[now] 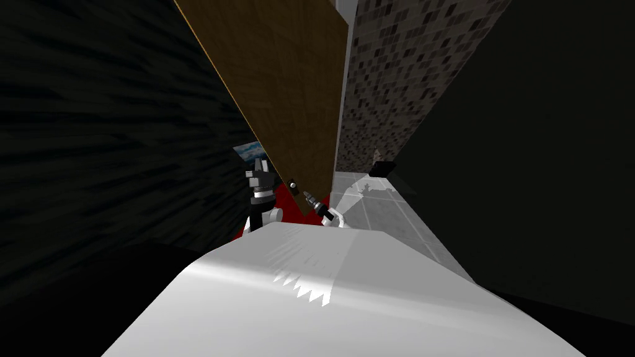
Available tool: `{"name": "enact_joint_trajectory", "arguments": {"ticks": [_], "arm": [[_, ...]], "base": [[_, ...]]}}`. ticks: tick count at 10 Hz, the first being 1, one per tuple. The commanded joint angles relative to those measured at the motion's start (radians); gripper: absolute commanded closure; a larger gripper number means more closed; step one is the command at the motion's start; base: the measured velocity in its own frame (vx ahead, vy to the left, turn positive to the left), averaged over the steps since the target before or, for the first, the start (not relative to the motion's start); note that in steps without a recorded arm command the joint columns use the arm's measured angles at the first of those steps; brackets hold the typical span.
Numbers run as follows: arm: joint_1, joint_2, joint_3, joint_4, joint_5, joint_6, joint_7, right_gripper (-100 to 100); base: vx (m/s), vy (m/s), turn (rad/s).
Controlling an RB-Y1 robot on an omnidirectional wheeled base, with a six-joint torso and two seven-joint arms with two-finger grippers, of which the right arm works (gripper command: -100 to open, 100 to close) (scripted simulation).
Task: Push the door open
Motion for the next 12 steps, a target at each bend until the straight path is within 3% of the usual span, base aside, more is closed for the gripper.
{"name": "enact_joint_trajectory", "arguments": {"ticks": [1,5,9,10,11,12], "arm": [[-0.003,0.000,-0.005,0.007,0.001,-0.002,0.003,-100],[-0.008,0.010,-0.022,0.026,0.002,-0.009,0.013,-100],[-0.013,0.041,-0.037,0.045,0.004,-0.016,0.022,-100],[-0.010,0.037,-0.035,0.041,0.005,-0.015,0.022,-100],[-0.010,0.037,-0.035,0.041,0.005,-0.015,0.022,100],[-0.010,0.037,-0.035,0.041,0.005,-0.015,0.022,100]], "base": [[0.083,0.158,0.018],[0.154,0.186,0.031],[0.142,0.173,0.028],[0.068,0.069,-0.003],[-0.011,-0.008,-0.002],[-0.022,-0.026,0.008]]}}
